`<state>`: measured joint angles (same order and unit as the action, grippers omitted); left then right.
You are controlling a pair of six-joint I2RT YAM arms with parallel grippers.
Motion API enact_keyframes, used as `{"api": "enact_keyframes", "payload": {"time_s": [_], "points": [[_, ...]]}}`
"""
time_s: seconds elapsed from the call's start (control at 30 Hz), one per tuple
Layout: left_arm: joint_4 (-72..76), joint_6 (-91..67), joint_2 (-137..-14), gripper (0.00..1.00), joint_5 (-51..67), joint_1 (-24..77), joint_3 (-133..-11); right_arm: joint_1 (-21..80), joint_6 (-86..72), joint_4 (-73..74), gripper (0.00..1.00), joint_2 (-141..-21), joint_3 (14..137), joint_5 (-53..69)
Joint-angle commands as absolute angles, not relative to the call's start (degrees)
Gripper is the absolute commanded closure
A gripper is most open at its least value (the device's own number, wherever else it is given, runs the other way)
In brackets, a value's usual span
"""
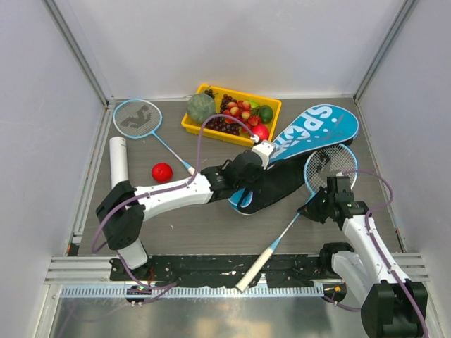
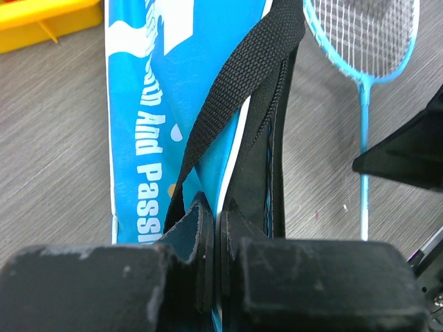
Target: Pack up the badminton gear
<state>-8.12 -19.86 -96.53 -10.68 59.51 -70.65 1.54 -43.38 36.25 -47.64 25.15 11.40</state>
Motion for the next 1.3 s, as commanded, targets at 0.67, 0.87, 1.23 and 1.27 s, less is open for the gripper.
{"api": "enact_keyframes", "payload": {"time_s": [0.67,0.87,1.23,1.27], "points": [[-4.3,-21.1,-105.2,1.0,-14.6,59.3,-86.2,1.9,-31.1,45.9,0.95,-39.2,21.8,28.1],[-1.2,-22.3,-104.0,1.0,-12.2,59.7,-84.0,2.3,-31.1,44.7,0.95,-39.8,21.9,30.0],[1.8,-21.4,-100.2,1.0,-10.3,61.8,-77.4,2.6,-43.9,30.3,0.95,-43.0,24.3,27.4],[1.7,-21.3,-99.6,1.0,-10.2,61.9,-76.4,2.7,-45.7,29.6,0.95,-43.1,24.7,26.6]]}}
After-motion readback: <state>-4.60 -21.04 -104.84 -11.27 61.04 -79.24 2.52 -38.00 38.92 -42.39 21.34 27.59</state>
